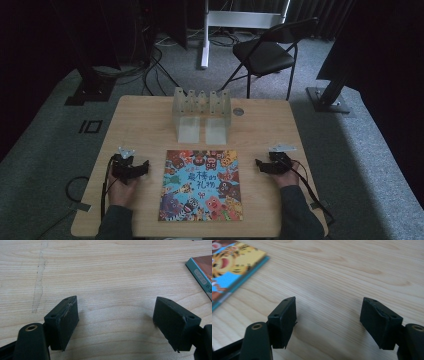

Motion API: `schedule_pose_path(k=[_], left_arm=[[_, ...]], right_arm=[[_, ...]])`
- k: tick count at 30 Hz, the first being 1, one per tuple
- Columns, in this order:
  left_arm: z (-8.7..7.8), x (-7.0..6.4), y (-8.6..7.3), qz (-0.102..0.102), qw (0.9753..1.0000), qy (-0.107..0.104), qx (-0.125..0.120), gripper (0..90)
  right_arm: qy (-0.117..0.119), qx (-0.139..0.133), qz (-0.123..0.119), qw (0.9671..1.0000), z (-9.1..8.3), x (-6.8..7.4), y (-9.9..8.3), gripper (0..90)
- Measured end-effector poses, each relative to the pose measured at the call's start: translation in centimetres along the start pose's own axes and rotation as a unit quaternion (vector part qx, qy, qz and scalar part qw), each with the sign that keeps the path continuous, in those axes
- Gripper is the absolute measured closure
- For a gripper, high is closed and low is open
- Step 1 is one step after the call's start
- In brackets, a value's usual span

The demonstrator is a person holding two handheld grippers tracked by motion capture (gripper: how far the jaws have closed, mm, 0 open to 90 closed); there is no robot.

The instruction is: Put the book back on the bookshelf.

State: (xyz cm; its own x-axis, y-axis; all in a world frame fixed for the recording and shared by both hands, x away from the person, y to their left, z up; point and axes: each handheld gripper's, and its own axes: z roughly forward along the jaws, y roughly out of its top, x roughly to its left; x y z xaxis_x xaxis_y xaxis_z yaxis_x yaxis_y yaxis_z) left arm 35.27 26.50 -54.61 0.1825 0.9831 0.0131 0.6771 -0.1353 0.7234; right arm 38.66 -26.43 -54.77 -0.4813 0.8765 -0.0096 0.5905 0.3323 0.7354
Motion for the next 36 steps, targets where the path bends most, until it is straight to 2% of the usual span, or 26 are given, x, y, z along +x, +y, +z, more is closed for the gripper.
schedule_pose_path(k=[8,17,21,24,28,36], left_arm=[[0.0,0.0,0.0,0.0,1.0,0.0,0.0,20.7],[0.0,0.0,0.0,0.001,1.0,0.0,0.0,20.6],[0.0,0.0,0.0,0.002,1.0,0.0,0.0,20.7],[-0.1,0.0,0.0,0.013,0.9998,-0.012,-0.003,26.3],[-0.2,-0.1,0.0,0.021,0.9995,-0.022,-0.006,32.2],[0.0,-0.2,0.1,0.024,0.9993,-0.026,-0.009,33.1]], right_arm=[[0.016,-0.012,-0.038,0.9991,-0.4,2.4,1.6,29.0],[0.03,-0.02,-0.057,0.9977,-0.5,3.3,2.7,29.0],[0.044,-0.018,-0.07,0.9964,-0.2,3.8,3.3,29.1],[0.046,-0.018,-0.08,0.9956,0.2,4.1,3.8,29.1],[0.05,-0.021,-0.085,0.9949,0.5,4.5,4.4,29.1],[0.071,-0.02,-0.084,0.9937,1.7,5.3,5.2,29.1]])
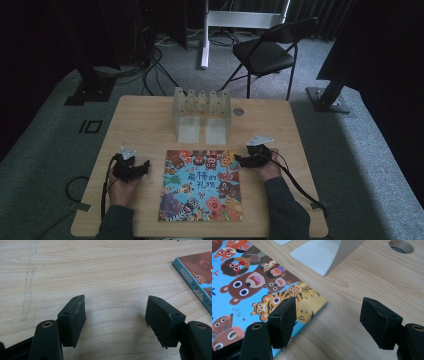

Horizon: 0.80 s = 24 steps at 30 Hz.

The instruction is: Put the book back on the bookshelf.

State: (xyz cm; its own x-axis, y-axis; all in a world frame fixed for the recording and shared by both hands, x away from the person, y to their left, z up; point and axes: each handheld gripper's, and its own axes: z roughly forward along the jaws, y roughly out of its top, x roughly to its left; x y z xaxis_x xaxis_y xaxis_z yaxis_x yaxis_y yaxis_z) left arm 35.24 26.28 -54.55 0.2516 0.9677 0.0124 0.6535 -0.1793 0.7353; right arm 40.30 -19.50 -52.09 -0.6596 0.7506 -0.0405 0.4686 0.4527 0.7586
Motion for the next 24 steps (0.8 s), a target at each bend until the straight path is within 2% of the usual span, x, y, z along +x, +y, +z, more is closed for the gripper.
schedule_pose_path(k=[3,6,10,12,16,17,18,20,21,24], left_arm=[[0.0,-0.1,0.0,0.007,0.9999,-0.008,-0.003,37.8],[-0.2,-0.5,0.0,0.011,0.9999,-0.012,-0.002,46.6],[-0.3,-1.0,0.2,0.017,0.9996,-0.019,0.01,49.1],[-0.6,-1.4,0.2,0.024,0.9983,-0.051,0.013,50.0],[-1.5,-2.1,0.4,0.036,0.9961,-0.079,-0.013,45.7],[-1.7,-2.4,0.6,0.038,0.996,-0.079,-0.017,38.2],[-2.0,-2.7,0.7,0.045,0.9955,-0.08,-0.023,38.2],[-2.5,-3.5,0.8,0.057,0.994,-0.087,-0.033,32.7],[-2.6,-3.8,0.9,0.063,0.9935,-0.089,-0.033,29.2],[-2.8,-4.9,0.8,0.084,0.9906,-0.104,-0.027,27.1]], right_arm=[[0.006,0.003,-0.001,1.0,0.5,0.2,0.2,29.1],[0.02,0.001,0.005,0.9998,0.9,0.3,0.3,29.0],[0.027,0.008,0.003,0.9996,1.4,0.6,0.5,28.7],[0.04,0.006,0.005,0.9992,1.8,0.8,0.8,27.5],[0.058,0.009,0.01,0.9982,2.1,0.9,0.9,25.8],[0.061,0.017,0.011,0.998,2.5,0.9,0.9,25.3],[0.061,0.017,0.011,0.998,2.5,0.9,0.9,25.3],[0.062,0.022,0.009,0.9978,2.8,1.0,0.8,24.2],[0.063,0.024,0.009,0.9977,3.0,1.1,0.9,24.0],[0.065,0.024,0.012,0.9975,3.1,1.1,0.9,24.0]])
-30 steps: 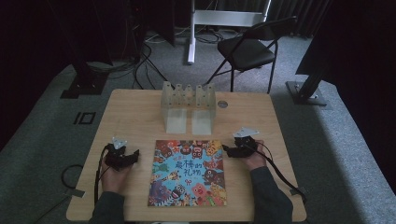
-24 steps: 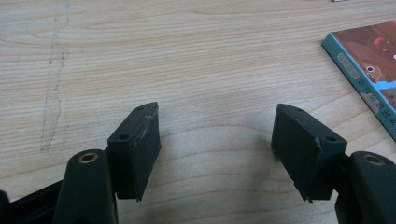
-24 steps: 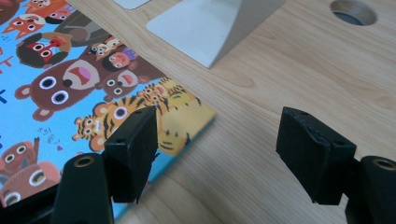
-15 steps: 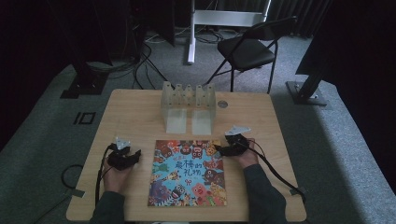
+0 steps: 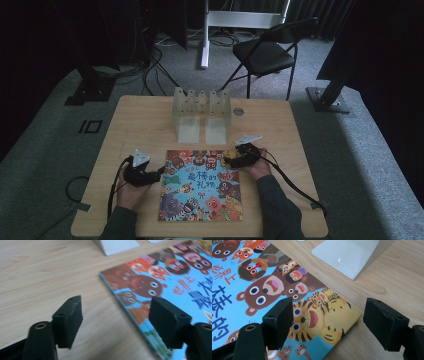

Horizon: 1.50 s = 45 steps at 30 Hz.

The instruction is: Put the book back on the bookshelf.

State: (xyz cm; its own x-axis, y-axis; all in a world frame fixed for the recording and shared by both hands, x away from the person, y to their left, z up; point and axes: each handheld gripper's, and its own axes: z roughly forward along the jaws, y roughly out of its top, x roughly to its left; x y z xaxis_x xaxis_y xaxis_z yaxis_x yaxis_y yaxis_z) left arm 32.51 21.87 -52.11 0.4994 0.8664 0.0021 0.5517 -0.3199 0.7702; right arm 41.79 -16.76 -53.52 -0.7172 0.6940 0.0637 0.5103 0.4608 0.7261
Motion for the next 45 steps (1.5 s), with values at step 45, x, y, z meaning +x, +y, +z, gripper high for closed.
schedule_pose_path(k=[45], left_arm=[[-1.0,-16.9,-2.6,0.238,0.9597,-0.147,0.025,2.3]], right_arm=[[0.055,-0.043,0.071,0.995,-0.6,-1.4,0.2,25.9]])
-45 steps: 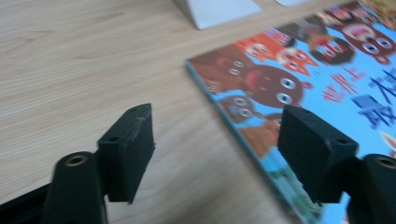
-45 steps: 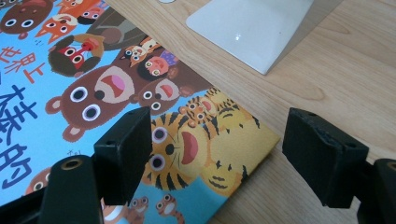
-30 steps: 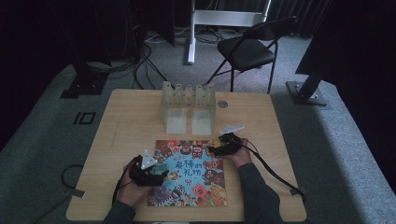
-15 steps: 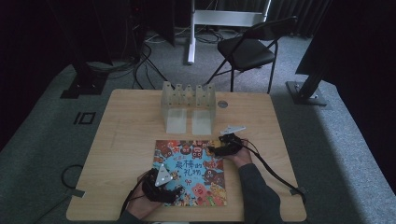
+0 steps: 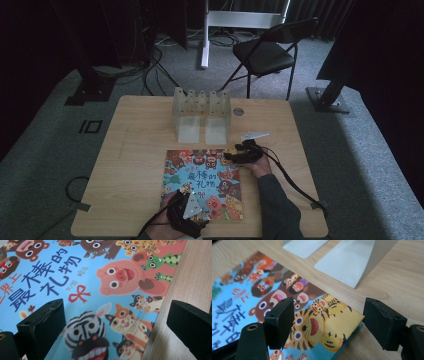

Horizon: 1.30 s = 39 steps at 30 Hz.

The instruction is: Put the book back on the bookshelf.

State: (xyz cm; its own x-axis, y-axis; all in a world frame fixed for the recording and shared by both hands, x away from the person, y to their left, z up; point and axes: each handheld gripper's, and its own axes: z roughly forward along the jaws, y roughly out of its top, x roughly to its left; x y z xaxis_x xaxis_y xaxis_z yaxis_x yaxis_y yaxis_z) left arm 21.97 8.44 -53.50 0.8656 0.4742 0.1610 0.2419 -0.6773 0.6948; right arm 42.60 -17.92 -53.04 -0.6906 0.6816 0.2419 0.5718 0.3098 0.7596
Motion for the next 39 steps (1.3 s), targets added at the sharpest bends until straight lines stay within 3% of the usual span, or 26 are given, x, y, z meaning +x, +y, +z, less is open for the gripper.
schedule_pose_path(k=[1,2,5,13,18,20,24,29,31,39], left_arm=[[0.0,0.0,0.0,0.0,1.0,0.0,0.0,1.3],[0.1,-0.4,0.1,0.007,0.9999,0.014,-0.005,1.3],[0.5,-0.7,0.2,0.006,0.9998,0.02,-0.006,1.2],[1.0,-1.1,0.5,0.009,0.999,0.041,-0.018,1.7],[0.9,-1.3,0.6,0.008,0.9978,0.052,-0.039,3.8],[0.6,-1.5,0.6,0.015,0.9969,0.059,-0.049,4.1],[-0.4,-2.0,0.5,0.042,0.9918,0.088,-0.082,9.3],[-1.4,-1.6,0.6,0.028,0.99,0.085,-0.109,12.3],[-1.4,-1.5,0.7,0.028,0.9903,0.086,-0.105,12.3],[-1.6,-1.1,0.9,0.019,0.9908,0.079,-0.108,12.3]], right_arm=[[0.0,0.0,0.0,1.0,0.0,0.0,0.0,25.9],[0.005,-0.004,0.004,1.0,-0.2,0.0,0.1,26.5],[0.02,-0.012,0.008,0.9997,-1.0,-0.1,0.6,28.3],[0.023,-0.016,0.012,0.9995,-1.6,0.3,1.3,28.3],[0.029,-0.022,0.016,0.9992,-2.0,0.4,1.8,28.4],[0.03,-0.023,0.015,0.9992,-2.1,0.4,1.9,28.8],[0.04,-0.037,0.023,0.9983,-2.3,0.3,2.0,29.7],[0.038,-0.036,0.027,0.9983,-2.4,0.3,2.1,30.0],[0.046,-0.04,0.033,0.9976,-2.5,0.3,2.0,30.3],[0.061,-0.034,0.022,0.9973,-2.9,1.1,2.3,36.3]])
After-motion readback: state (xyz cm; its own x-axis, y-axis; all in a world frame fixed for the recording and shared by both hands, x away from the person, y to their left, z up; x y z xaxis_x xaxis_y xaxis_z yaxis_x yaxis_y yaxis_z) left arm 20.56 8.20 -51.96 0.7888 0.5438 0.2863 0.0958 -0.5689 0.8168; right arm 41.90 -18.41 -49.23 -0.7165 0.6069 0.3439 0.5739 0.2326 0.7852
